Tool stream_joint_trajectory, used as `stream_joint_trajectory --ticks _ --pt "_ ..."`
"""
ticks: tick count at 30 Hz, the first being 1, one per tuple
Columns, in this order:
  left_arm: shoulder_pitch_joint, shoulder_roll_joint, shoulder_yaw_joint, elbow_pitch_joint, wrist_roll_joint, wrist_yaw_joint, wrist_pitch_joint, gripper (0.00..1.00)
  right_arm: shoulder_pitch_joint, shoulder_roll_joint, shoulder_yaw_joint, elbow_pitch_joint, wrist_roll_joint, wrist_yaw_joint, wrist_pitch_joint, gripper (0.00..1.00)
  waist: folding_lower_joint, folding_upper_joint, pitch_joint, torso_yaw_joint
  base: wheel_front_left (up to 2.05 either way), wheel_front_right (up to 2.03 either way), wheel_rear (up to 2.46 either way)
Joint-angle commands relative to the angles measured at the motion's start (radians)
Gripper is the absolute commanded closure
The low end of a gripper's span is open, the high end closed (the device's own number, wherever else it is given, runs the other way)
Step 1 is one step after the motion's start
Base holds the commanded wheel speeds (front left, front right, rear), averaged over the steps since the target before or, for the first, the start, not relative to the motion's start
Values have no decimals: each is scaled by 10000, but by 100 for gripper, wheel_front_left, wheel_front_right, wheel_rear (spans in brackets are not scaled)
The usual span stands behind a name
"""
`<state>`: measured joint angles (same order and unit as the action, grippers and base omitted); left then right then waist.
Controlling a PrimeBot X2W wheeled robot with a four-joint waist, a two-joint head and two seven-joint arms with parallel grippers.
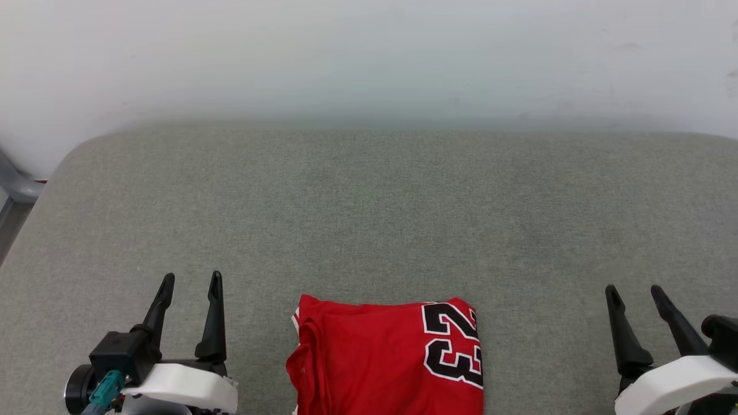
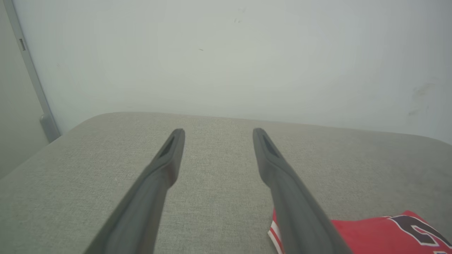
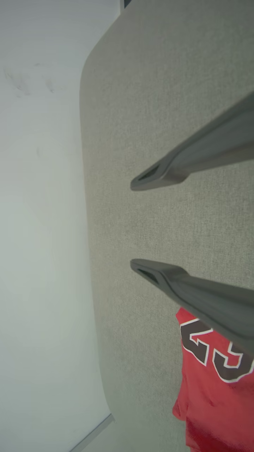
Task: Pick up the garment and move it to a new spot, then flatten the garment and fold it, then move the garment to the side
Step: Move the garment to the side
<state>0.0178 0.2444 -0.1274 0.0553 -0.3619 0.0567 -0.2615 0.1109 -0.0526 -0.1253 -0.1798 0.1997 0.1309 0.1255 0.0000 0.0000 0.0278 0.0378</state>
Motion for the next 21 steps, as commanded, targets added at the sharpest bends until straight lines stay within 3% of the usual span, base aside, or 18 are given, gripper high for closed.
stream_joint_trajectory --ticks 1,9,17,21 --pt "-172 25 -9 -46 41 -46 -45 0 -87 33 -66 171 230 -5 207 0 0 0 157 145 0 0 0" --pt "-675 -261 9 -213 173 -298 -35 0 -196 -209 143 1486 2238 -5 2760 0 0 0 708 783 0 0 0" --pt "-1007 -569 175 -179 363 -581 -36 0 -612 -444 1689 2460 4312 -5 4463 0 0 0 1206 1310 0 0 0" --pt "-1060 -682 273 -111 448 -712 -36 0 -840 -613 2267 3004 4763 -7 4844 0 0 0 1336 1435 0 0 0"
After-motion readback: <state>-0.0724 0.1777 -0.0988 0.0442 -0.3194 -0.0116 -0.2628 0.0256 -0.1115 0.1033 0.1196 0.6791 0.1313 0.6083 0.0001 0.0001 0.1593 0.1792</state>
